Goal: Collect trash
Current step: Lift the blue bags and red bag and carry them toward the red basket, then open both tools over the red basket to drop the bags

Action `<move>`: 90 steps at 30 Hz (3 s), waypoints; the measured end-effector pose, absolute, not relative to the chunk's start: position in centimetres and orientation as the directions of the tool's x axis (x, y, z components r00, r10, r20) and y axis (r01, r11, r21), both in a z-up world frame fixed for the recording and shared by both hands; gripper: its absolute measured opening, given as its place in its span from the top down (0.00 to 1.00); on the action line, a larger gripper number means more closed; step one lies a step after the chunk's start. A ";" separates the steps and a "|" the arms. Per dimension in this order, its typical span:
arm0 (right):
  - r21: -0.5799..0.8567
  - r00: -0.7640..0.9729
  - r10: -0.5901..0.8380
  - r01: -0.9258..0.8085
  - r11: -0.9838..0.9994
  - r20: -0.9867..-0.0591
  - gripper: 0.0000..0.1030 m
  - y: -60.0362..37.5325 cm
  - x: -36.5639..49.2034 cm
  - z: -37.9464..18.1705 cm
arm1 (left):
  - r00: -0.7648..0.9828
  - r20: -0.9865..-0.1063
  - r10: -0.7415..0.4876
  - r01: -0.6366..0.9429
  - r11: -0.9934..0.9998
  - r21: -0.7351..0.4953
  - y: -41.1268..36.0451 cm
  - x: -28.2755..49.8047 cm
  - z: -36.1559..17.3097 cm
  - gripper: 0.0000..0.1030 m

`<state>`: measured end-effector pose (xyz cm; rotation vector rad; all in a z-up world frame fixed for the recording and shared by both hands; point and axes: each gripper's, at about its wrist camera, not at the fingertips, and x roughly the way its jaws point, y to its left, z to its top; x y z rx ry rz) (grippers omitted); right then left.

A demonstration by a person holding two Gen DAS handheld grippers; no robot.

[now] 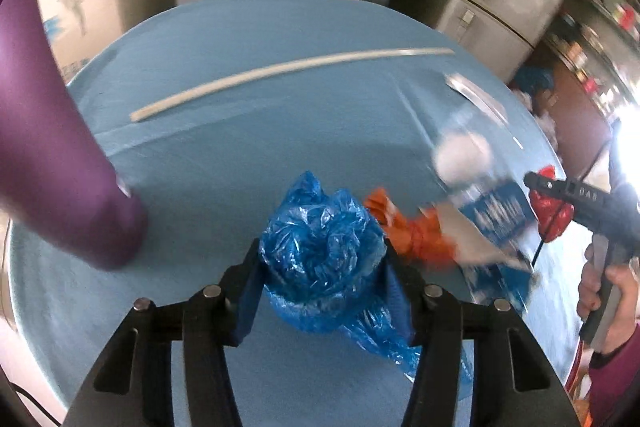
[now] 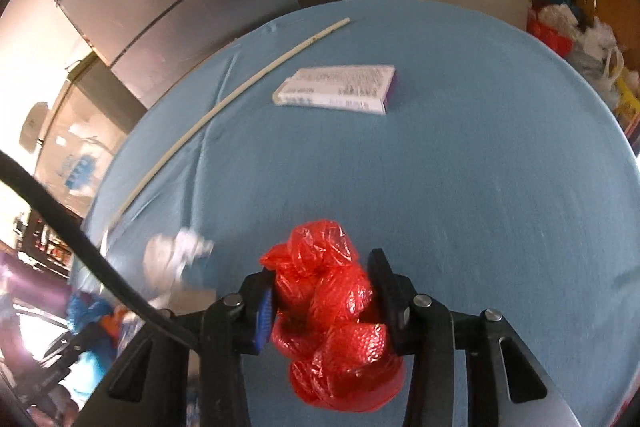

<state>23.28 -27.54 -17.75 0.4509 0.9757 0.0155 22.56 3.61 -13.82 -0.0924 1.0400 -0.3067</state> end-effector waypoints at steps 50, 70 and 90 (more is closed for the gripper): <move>0.450 0.619 0.265 0.162 0.878 -0.739 0.53 -27.5 4.9 -18.9 | 0.270 -0.856 -0.441 0.323 0.879 -0.351 -3.2 10.7 -12.6 0.29; 0.610 0.755 0.349 0.083 0.788 -0.554 0.53 -32.6 -5.5 -12.8 | 0.314 -0.827 -0.466 0.487 0.827 -0.281 -8.5 12.4 -9.3 0.45; 0.361 0.723 0.007 0.338 0.869 -0.691 0.52 -44.3 -18.9 -7.6 | 0.216 -0.798 -0.563 0.903 0.425 -0.055 -27.0 4.5 -4.7 0.45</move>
